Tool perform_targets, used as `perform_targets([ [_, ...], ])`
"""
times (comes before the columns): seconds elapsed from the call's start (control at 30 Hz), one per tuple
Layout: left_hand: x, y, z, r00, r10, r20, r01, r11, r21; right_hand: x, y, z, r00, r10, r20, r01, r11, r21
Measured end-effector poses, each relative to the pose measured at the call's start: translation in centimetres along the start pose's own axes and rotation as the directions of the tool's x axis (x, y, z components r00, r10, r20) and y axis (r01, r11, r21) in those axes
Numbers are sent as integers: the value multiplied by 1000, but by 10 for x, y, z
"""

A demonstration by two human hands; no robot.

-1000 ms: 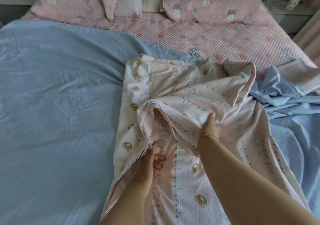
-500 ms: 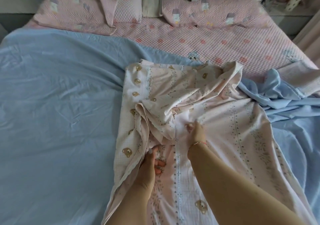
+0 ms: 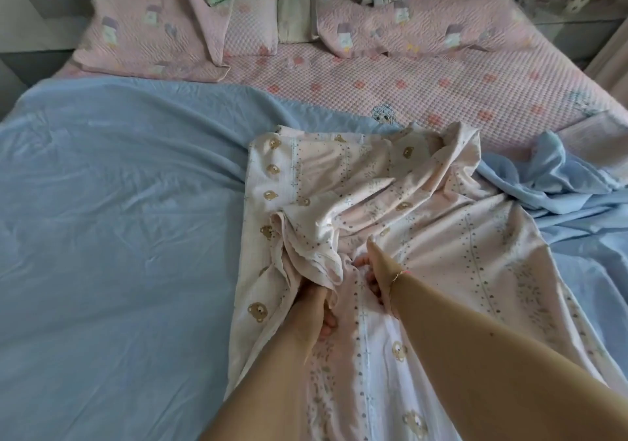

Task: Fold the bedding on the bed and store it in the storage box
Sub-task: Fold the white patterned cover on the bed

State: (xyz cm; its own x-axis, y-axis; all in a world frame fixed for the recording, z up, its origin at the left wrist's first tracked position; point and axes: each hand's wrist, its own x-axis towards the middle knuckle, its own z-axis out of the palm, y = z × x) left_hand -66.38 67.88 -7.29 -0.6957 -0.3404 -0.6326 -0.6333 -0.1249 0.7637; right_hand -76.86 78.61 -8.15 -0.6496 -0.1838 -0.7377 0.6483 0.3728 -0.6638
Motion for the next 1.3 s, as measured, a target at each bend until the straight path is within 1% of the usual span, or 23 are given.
perform_targets([
  [0.07, 11, 21, 1, 998, -8, 70, 14, 996, -88, 14, 1, -1, 1000, 8, -30, -8, 1000, 14],
  [0.1, 17, 29, 2, 997, 13, 71, -3, 990, -141, 19, 3, -2, 999, 17, -28, -17, 1000, 10],
  [0.17, 25, 45, 6, 999, 33, 12, -28, 965, -260, 21, -2, -6, 999, 27, -31, -26, 999, 36],
  [0.23, 34, 58, 6, 1000, 7, -23, -15, 931, -364, 26, -9, -6, 999, 7, -44, -3, 996, 89],
  [0.33, 51, 71, 7, 994, -38, -98, -18, 857, -515, 49, -9, 8, 998, -13, -57, 19, 993, 112],
  [0.37, 59, 73, 5, 995, -47, -91, -10, 836, -549, 54, -7, 12, 998, -9, -69, 18, 992, 122],
  [0.43, 64, 83, 1, 999, 12, -39, -32, 821, -570, 61, -2, 14, 991, 8, -136, 7, 994, 112],
  [0.47, 65, 90, -3, 999, 38, -16, -40, 809, -586, 64, 1, 14, 989, 17, -148, -6, 997, 73],
  [0.57, 79, 121, -23, 982, 176, -71, -181, 761, -622, 72, 5, 11, 992, 27, -121, -15, 995, 99],
  [0.63, 91, 142, -43, 977, 171, -127, -212, 702, -680, 65, -3, 9, 997, 54, -64, -46, 991, 123],
  [0.67, 102, 144, -50, 973, 195, -127, -228, 692, -685, 63, -8, 7, 999, 37, -35, -32, 990, 137],
  [0.7, 115, 145, -55, 977, 152, -147, -212, 711, -671, 63, -11, 3, 999, 32, -10, -31, 988, 153],
  [0.73, 126, 148, -57, 973, 131, -190, -221, 771, -597, 67, -11, 1, 999, 37, 2, -37, 984, 173],
  [0.77, 144, 146, -60, 959, 168, -227, -258, 847, -464, 68, -13, -2, 1000, 26, 11, -28, 980, 199],
  [0.83, 151, 148, -59, 901, 284, -328, -329, 940, -89, 73, -11, -2, 1000, 9, 2, -9, 971, 238],
  [0.87, 141, 155, -56, 878, 342, -334, -331, 939, 90, 74, -11, -1, 1000, 16, -8, -13, 964, 265],
  [0.93, 129, 165, -50, 858, 436, -273, -355, 886, 299, 79, -9, 2, 1000, 28, -12, -24, 961, 274],
  [1.0, 134, 166, -50, 862, 502, -78, -416, 785, 459, 82, -5, 3, 1000, 15, -9, -12, 966, 260],
  [1.03, 136, 168, -48, 857, 514, 27, -439, 703, 559, 84, -4, 4, 1000, 8, -18, -4, 968, 252],
  [1.1, 140, 171, -42, 872, 460, 169, -416, 514, 750, 87, 0, 5, 999, 15, -39, -6, 976, 216],
  [1.13, 146, 169, -38, 877, 421, 232, -413, 411, 813, 90, 3, 5, 998, 14, -53, -4, 981, 193],
  [1.23, 164, 159, -24, 877, 280, 390, -444, 167, 880, 89, 5, 7, 997, -15, -72, 27, 986, 165],
  [1.3, 172, 152, -20, 887, 230, 400, -424, 68, 903, 89, 7, 6, 997, -25, -68, 36, 987, 158],
])
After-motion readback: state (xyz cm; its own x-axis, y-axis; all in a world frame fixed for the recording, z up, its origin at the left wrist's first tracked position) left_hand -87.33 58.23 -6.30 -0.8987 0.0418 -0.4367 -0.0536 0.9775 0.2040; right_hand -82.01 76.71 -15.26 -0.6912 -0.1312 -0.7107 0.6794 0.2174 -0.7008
